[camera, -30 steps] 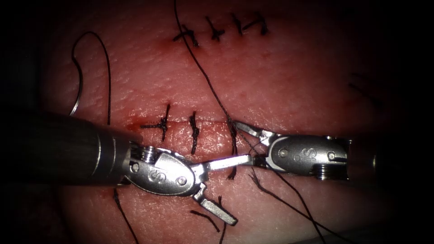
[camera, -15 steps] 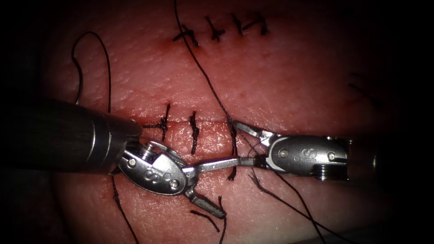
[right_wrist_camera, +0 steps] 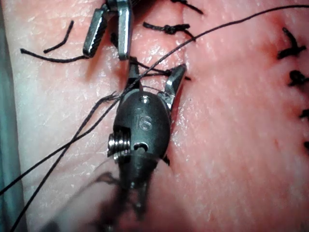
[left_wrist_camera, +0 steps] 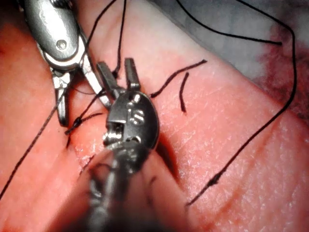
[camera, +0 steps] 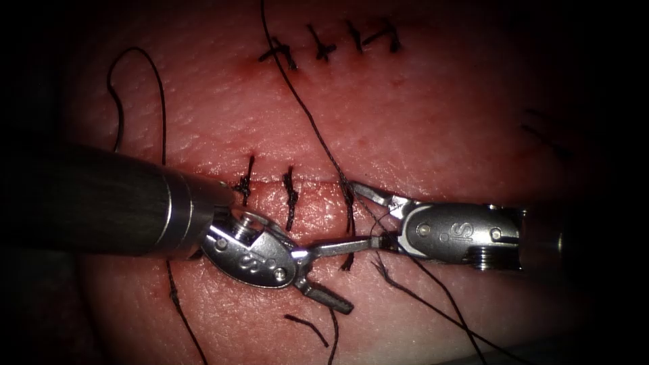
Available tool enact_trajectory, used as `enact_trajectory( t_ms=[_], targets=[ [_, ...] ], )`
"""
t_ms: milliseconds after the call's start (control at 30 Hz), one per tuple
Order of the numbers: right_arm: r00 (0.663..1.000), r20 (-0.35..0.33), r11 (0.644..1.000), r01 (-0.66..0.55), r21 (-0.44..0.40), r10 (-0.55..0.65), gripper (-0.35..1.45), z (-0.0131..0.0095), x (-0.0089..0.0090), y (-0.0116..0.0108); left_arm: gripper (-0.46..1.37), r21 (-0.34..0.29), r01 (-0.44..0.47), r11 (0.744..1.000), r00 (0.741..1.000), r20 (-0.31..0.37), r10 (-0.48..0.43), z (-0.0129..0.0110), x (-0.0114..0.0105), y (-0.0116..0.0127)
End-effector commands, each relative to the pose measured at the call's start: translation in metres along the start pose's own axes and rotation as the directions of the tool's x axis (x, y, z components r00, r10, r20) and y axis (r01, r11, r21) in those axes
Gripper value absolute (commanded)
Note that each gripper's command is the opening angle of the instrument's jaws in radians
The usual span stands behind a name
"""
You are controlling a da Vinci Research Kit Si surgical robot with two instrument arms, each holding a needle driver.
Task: Wound Closure
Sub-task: Pick up tail of suture with left driver
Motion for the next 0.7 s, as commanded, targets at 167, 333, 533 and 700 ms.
enact_trajectory(
  t_ms=[167,333,533,700],
  targets=[
    [1.000,0.000,1.000,0.000,0.005,0.000,1.12,0.0000,0.0000,0.0000,-0.35,-0.052,0.013,0.999,1.000,0.019,-0.013,-0.0003,-0.0006,-0.0004],
    [1.000,-0.001,1.000,0.001,0.005,-0.001,1.16,-0.0001,0.0000,-0.0001,-0.35,-0.034,0.022,0.999,0.998,0.056,-0.020,-0.0007,-0.0012,-0.0008],
    [0.997,-0.034,0.997,0.073,0.028,-0.072,1.31,0.0002,-0.0002,-0.0009,-0.35,-0.033,0.033,0.999,0.998,0.053,-0.031,-0.0008,-0.0008,-0.0009],
    [0.986,-0.084,0.988,0.146,0.057,-0.141,1.32,0.0004,-0.0002,-0.0016,-0.35,-0.035,0.011,0.999,0.999,0.045,-0.009,-0.0010,0.0002,-0.0012]
  ],
)
